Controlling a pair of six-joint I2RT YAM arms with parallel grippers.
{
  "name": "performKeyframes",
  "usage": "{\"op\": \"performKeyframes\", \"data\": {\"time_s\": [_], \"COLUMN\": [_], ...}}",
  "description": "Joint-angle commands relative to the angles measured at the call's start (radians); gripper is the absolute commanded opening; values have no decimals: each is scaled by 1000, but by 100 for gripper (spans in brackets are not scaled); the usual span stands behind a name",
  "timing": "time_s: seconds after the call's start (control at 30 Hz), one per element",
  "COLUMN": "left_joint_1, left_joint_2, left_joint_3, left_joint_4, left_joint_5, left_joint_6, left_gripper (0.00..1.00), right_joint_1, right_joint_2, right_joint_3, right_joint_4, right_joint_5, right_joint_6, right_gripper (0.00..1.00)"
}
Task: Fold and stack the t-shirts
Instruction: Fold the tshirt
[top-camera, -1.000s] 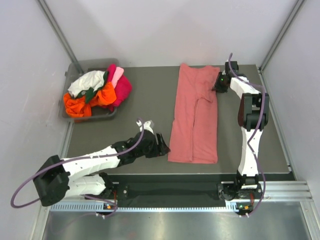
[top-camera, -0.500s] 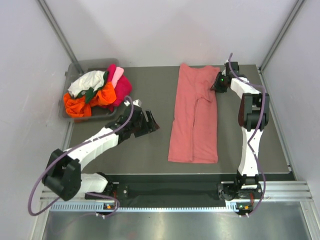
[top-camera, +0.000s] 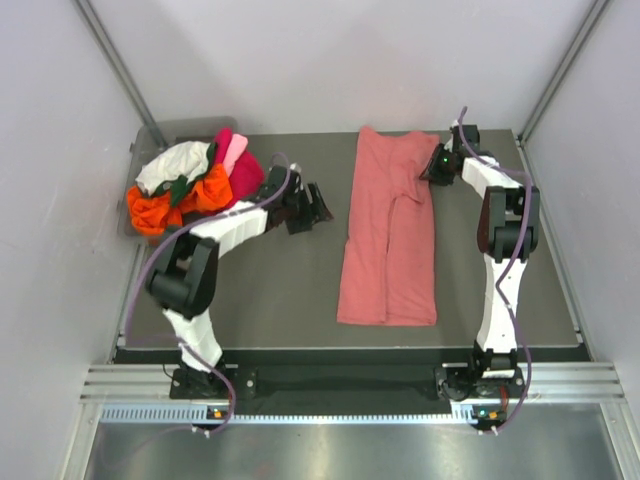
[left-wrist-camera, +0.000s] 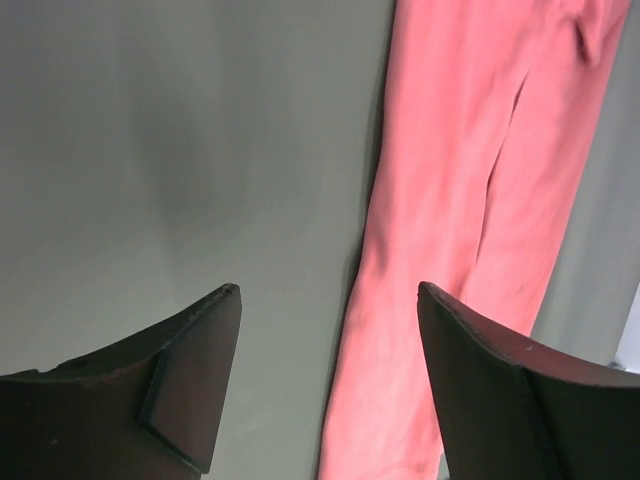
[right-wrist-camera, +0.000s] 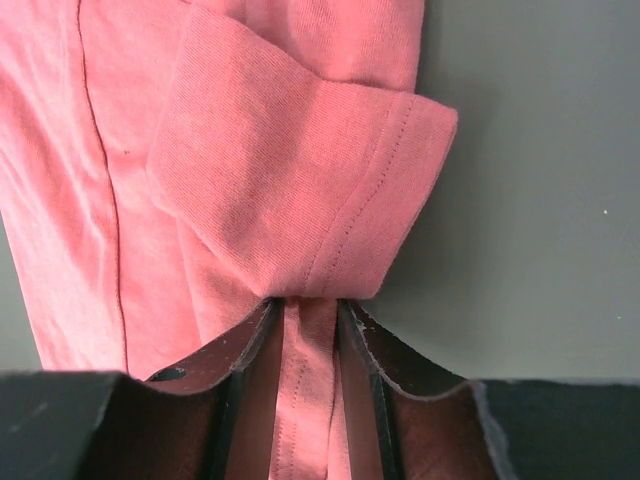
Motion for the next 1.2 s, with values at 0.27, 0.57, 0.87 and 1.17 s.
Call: {"op": "performKeyframes", "data": {"time_s": [0.27,0.57,0.87,1.17], "left_joint_1": [43,55,85,129], "left_joint_2": [521,792,697,528], "left_joint_3": [520,873,791,653], "left_joint_4": [92,8,23,-9], "left_joint_5": [206,242,249,185], "left_joint_6": [-27,-106,-77,-18], "left_gripper": [68,53,44,44], "right_joint_1": [-2,-2,28,62], "right_joint_2": [21,19,44,116], "right_joint_3": [-48,-45,22,163], "right_joint_4": [-28,-27,-73,-137], "right_joint_5": [4,6,26,24], "right_joint_6": [14,17,-12,12], "right_gripper": [31,29,28,27]}}
